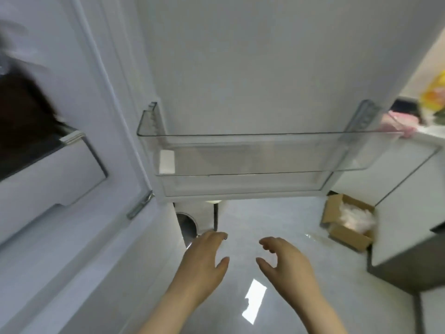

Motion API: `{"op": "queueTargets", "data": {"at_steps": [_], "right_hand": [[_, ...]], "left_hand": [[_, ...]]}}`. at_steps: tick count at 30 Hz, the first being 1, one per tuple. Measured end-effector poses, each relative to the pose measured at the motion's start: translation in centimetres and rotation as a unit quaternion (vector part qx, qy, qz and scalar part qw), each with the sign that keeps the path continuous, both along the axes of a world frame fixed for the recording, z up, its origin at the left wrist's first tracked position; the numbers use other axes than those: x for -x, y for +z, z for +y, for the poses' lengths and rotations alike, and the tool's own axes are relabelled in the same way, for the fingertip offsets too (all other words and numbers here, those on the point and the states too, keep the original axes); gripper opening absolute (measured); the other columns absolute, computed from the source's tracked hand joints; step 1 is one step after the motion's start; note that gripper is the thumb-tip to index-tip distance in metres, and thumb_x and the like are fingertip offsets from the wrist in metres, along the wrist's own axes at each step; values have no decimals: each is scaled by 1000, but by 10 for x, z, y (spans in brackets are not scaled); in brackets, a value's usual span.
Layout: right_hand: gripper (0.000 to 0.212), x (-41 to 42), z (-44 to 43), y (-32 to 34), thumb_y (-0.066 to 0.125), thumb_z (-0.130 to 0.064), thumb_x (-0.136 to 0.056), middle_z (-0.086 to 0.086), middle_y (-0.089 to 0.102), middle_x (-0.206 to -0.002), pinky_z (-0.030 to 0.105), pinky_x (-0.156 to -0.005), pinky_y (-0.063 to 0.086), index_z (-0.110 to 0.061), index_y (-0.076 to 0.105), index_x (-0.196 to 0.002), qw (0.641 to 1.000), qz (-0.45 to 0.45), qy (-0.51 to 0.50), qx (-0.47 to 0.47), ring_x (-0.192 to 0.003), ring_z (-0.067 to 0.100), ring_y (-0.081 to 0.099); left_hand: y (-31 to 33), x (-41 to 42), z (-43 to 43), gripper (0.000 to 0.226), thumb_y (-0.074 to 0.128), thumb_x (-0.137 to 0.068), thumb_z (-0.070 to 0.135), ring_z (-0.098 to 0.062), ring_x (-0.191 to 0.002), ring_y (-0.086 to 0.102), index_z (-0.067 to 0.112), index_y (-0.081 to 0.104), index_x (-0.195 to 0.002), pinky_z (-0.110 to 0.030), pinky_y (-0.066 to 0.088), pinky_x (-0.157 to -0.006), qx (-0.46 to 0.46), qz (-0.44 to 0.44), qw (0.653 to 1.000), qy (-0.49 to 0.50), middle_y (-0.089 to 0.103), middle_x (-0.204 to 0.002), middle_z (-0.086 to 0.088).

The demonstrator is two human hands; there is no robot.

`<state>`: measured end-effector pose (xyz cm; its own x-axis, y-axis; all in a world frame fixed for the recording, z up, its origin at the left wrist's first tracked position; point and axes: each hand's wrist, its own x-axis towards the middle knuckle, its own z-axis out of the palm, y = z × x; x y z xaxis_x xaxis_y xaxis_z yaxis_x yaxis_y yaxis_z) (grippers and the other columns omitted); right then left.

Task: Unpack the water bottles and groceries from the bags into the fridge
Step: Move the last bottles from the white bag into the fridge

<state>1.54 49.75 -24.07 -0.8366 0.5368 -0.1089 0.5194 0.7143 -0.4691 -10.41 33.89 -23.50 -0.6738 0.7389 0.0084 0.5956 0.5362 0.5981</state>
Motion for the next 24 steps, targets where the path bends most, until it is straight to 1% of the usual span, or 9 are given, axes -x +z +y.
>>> {"op": "queueTargets", "data": {"at_steps": [3,7,8,10,13,17,21,24], "right_hand": [[38,-30,18,-4,60,-38,-88,-18,58,-114,18,-83,41,-32,55,-125,998,-2,-67,9,-106,1,55],[39,-62,29,-9,60,-38,-89,-18,57,-118,20,-88,43,-32,52,-126,986,-6,-165,18,-108,2,54],[39,-69,30,-10,60,-39,-89,-19,57,-118,20,-89,44,-33,52,-126,982,-10,-186,19,-108,2,54],[39,-80,30,-9,59,-40,-89,-20,57,-118,20,-90,44,-34,51,-126,974,-20,-223,19,-108,1,54],[39,-96,29,-5,59,-39,-89,-18,57,-118,20,-90,44,-32,52,-127,957,-23,-289,16,-109,1,54],[40,-120,18,-2,61,-38,-88,-18,58,-118,17,-90,42,-32,53,-127,923,-18,-384,18,-108,-2,54],[40,-155,1,4,61,-39,-88,-19,59,-117,18,-89,44,-34,53,-127,885,-26,-464,17,-107,-3,54],[40,-187,-10,9,60,-39,-88,-20,59,-117,17,-85,43,-35,53,-127,853,-28,-521,14,-107,-3,54]], "left_hand": [[-4,-7,33,46,50,-93,33,-1,-130,35,32,39,-138,-10,23,-102,8,-8,997,-75,40,-138,18],[-7,-15,71,46,49,-94,33,-1,-126,37,31,38,-138,-8,22,-93,18,-8,986,-168,41,-136,17],[-8,-16,78,45,49,-94,33,-2,-125,38,31,38,-138,-8,24,-93,20,-8,982,-188,42,-135,16],[-6,-18,92,45,50,-93,33,-4,-125,39,31,39,-138,-11,27,-96,24,-11,974,-227,41,-136,15],[-5,-22,118,46,50,-93,34,-6,-125,40,29,39,-138,-13,27,-98,27,-8,954,-300,42,-137,14],[-4,-40,147,47,51,-93,33,-7,-127,40,28,40,-138,-15,28,-100,28,-17,921,-389,43,-138,11],[-5,-74,167,47,51,-93,33,-7,-129,39,28,39,-139,-19,31,-105,38,-27,885,-463,43,-139,11],[-3,-108,179,47,50,-93,34,-7,-127,40,28,39,-138,-17,31,-102,37,-28,855,-516,44,-137,12]]}}
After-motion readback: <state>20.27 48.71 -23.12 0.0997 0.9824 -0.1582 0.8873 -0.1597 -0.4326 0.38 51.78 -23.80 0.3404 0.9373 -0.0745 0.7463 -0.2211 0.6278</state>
